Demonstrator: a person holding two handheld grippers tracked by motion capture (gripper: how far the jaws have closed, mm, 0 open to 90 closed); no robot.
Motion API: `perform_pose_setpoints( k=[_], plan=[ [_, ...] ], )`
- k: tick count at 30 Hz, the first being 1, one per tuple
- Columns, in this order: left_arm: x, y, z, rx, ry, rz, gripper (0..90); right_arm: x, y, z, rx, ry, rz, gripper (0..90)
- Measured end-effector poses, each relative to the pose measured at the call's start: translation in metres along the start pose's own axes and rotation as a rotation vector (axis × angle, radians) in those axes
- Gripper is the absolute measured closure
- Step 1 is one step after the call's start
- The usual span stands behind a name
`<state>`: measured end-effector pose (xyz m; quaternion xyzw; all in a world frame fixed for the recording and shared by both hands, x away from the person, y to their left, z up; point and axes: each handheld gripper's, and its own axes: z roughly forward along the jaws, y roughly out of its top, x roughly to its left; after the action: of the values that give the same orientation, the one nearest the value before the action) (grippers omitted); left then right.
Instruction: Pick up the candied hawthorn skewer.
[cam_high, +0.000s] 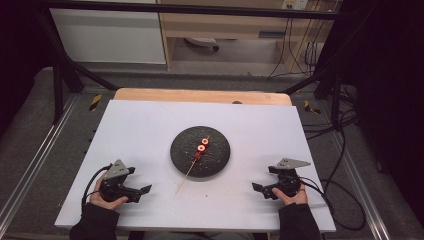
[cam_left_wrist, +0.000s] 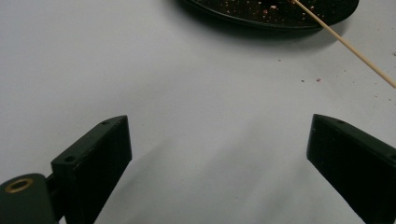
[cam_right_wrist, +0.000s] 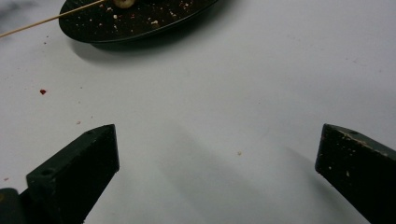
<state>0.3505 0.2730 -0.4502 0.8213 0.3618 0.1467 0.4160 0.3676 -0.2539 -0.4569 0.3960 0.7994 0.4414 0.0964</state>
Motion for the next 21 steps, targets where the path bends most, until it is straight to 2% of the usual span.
perform_pose_setpoints(
  k=[8,21],
  plan=[
    [-0.001,0.002,0.000,0.000,0.001,0.000,6.1,0.000,0.000,-0.001,0.000,-0.002,-0.005,0.5],
    [-0.011,0.010,0.005,0.005,-0.005,0.010,5.7,0.001,0.000,-0.001,-0.001,-0.001,-0.006,0.5]
  ],
)
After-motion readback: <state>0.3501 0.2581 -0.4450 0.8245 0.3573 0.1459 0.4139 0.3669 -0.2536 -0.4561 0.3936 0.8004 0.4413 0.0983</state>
